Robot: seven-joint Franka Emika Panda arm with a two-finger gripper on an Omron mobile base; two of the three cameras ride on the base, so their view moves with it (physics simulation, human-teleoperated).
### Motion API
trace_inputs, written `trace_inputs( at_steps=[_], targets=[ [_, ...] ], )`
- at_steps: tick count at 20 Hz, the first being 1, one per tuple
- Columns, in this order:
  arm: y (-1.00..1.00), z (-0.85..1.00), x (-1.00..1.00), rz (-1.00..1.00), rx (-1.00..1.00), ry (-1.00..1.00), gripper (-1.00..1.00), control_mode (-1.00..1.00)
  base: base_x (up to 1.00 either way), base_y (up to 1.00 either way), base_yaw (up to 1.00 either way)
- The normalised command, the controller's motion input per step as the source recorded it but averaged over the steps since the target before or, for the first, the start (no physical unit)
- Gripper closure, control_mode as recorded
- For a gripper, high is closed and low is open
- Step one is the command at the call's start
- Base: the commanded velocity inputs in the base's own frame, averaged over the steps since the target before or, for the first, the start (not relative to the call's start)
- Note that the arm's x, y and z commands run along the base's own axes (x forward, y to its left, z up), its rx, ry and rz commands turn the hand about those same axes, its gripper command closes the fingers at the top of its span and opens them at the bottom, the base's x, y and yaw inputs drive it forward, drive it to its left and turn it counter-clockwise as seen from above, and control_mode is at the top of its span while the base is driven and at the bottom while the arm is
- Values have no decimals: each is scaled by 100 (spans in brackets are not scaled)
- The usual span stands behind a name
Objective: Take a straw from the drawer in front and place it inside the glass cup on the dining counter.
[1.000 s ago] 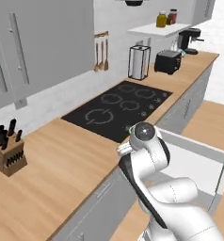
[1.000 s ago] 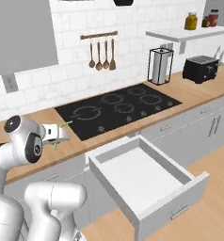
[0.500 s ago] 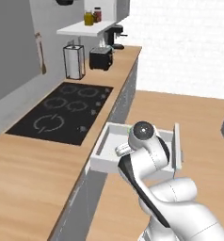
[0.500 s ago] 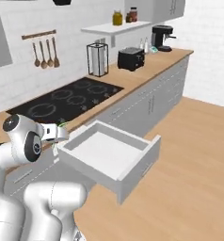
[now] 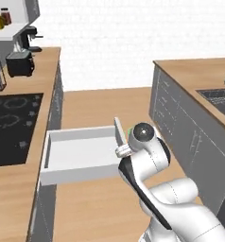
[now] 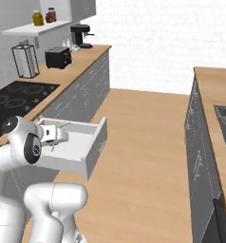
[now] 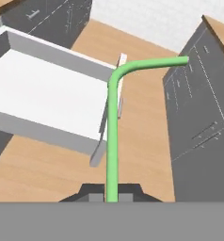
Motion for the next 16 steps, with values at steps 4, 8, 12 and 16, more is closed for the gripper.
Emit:
trace_inputs(
  at_steps=[4,8,12,16],
  targets=[
    [0,0,0,0,0,0,100,100,-3,-28,-60],
    [0,0,0,0,0,0,100,100,0,-8,-47],
    [0,0,0,0,0,0,100,100,0,-15,-45],
    [0,0,0,0,0,0,100,100,-1,-24,-44]
  ],
)
